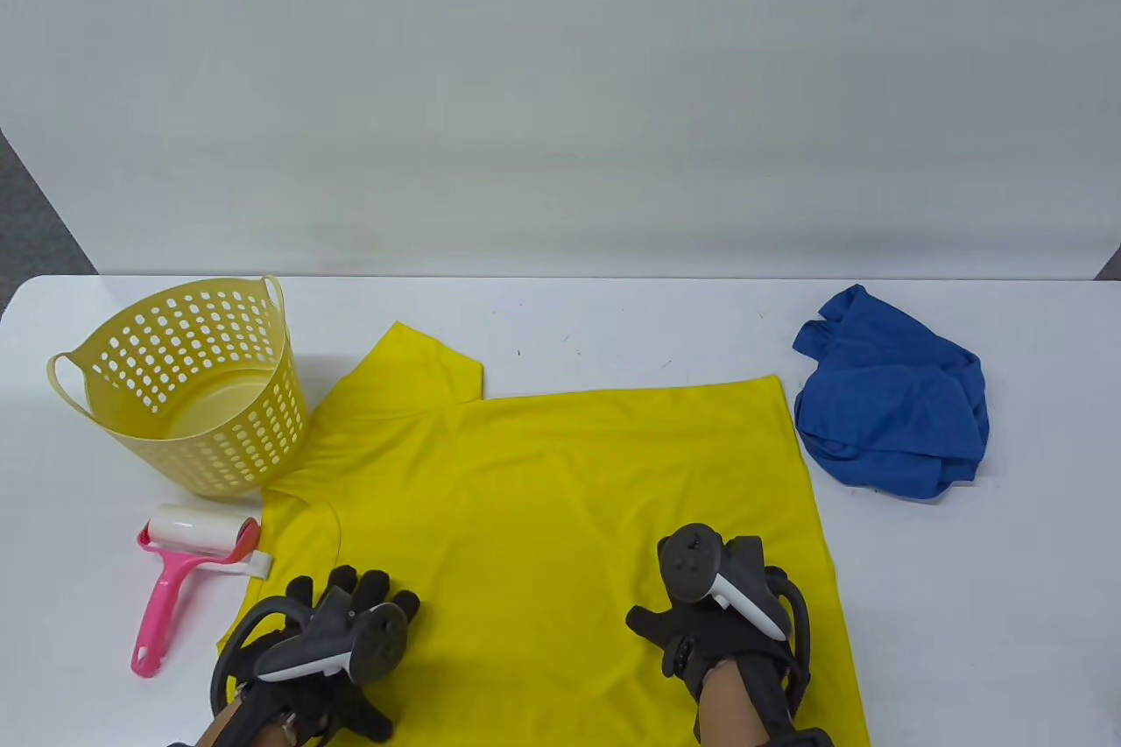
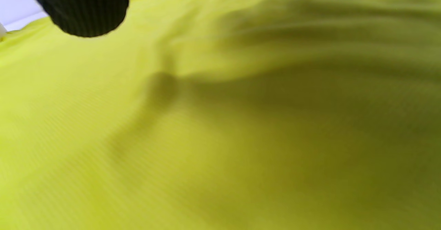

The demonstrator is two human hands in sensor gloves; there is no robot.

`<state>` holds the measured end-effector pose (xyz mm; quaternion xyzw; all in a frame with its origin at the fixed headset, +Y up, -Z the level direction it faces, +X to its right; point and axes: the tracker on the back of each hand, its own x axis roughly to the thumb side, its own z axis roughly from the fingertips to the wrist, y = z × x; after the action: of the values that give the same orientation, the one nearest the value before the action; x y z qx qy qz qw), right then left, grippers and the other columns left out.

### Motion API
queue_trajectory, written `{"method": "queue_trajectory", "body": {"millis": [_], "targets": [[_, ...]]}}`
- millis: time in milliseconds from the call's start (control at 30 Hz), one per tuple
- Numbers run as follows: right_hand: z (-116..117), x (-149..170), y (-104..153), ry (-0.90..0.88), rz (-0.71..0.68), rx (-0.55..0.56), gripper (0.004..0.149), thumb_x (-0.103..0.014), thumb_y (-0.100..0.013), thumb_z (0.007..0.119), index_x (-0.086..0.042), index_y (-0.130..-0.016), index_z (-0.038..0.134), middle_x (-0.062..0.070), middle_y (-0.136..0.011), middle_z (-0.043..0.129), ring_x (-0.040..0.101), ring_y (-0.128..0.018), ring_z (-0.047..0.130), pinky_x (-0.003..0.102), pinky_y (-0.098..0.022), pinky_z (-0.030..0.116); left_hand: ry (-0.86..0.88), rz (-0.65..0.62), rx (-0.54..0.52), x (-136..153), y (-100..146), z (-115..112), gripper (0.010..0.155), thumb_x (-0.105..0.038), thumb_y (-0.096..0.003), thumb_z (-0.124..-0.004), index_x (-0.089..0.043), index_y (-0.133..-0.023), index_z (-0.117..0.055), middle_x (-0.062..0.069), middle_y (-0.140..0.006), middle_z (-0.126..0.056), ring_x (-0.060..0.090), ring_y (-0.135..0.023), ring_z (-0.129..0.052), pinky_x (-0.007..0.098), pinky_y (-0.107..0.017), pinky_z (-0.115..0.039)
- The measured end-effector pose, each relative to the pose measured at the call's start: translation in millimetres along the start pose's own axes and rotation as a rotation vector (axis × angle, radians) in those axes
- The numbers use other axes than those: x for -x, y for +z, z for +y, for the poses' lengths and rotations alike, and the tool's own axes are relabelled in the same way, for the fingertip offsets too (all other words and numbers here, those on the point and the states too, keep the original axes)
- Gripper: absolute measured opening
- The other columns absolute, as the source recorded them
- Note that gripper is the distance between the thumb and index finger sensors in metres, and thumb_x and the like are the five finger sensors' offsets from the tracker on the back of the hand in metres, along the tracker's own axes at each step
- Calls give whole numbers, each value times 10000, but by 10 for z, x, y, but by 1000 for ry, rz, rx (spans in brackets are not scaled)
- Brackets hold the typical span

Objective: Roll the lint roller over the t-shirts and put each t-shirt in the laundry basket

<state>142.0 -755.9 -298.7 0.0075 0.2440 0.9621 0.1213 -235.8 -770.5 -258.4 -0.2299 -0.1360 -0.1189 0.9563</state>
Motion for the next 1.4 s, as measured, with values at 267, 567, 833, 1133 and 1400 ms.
{"method": "queue_trajectory", "body": {"millis": [267, 567, 833, 1133, 1400], "targets": [[71, 336, -121, -17, 170, -46, 892, -568, -392, 786, -209, -1028, 274, 253, -1083, 134, 564, -939, 94, 784, -534, 91, 113, 222, -26, 271, -149, -82, 1005, -713, -381, -658, -327, -1123, -100, 148, -1240, -145, 532, -1161, -223, 749, -784, -295], [-22, 195, -197, 107, 112, 255, 452, -330, -452, 790, -157, -850, 665, 264, -970, 589, 547, -816, 609, 715, -614, 415, 150, 298, -211, 318, -198, -20, 565, -547, -529, -722, -340, -1041, -603, 55, -1139, -653, 371, -1079, -709, 664, -784, -503], [-127, 329, -84, -150, 18, 483, 384, -298, -444, 733, -156, -801, 751, 220, -978, 697, 547, -930, 460, 748, -595, 370, 332, 244, -343, 465, -47, 38, 451, -516, -543, -680, -332, -954, -703, -24, -996, -846, 295, -996, -850, 636, -785, -536], [-410, 655, 144, -1167, -331, 397, 408, -340, -480, 702, -68, -779, 757, 65, -484, 1029, 297, -472, 1074, 510, -446, 829, 1170, -227, -695, 796, 356, 298, 460, -520, -537, -683, -259, -910, -752, -46, -680, -1007, 236, -774, -1018, 572, -732, -658], [-199, 511, 75, -1835, -592, -137, 457, -327, -529, 694, -21, -868, 692, 58, -388, 1001, 110, -35, 1050, 347, -95, 942, 1781, -424, -396, 997, 298, 117, 458, -537, -546, -757, -202, -841, -861, -33, -424, -1030, 127, -168, -1032, 460, -340, -895]]}}
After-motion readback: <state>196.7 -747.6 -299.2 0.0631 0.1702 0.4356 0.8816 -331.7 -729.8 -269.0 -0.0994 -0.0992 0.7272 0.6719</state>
